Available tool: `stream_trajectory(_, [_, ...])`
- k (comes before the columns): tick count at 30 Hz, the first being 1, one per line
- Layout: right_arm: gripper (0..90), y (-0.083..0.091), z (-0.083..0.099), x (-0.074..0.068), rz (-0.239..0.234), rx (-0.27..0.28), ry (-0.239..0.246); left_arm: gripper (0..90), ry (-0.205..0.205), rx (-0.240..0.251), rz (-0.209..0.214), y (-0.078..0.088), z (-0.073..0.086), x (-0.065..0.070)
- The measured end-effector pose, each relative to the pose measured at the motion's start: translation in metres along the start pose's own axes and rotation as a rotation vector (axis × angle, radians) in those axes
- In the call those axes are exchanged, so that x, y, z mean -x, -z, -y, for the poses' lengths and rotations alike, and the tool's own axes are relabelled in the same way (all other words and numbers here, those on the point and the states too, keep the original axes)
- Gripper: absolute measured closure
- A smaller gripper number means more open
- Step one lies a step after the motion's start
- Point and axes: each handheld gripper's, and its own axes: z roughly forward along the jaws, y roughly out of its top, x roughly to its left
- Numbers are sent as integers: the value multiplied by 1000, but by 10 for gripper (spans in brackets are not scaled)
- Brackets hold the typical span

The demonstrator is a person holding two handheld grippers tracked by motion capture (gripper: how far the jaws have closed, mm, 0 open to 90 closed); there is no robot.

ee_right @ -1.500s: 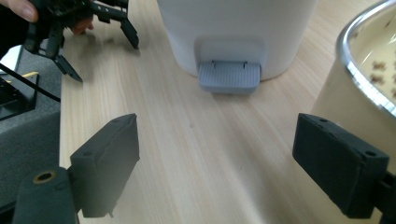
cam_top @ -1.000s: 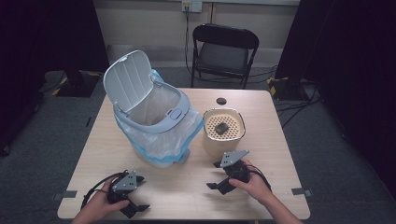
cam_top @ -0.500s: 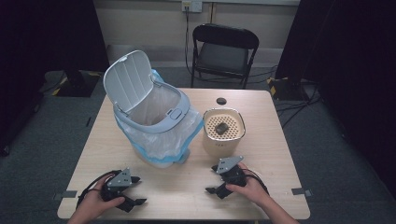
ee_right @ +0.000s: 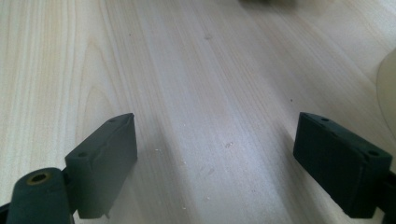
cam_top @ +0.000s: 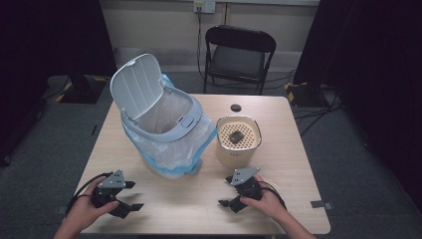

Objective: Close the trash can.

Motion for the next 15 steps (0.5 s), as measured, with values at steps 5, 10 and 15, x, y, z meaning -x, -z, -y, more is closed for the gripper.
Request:
stream_trajectory(5, [126, 0, 0, 0, 0, 0, 1, 161, 34, 10, -8, 17, -9, -7])
stream_trajectory(10, [125, 0, 0, 0, -3, 0, 1, 161, 60, 19, -24, 29, -20, -12])
stream_trajectory(15, [125, 0, 0, 0, -6, 1, 2, 161, 63, 24, -36, 41, -28, -14])
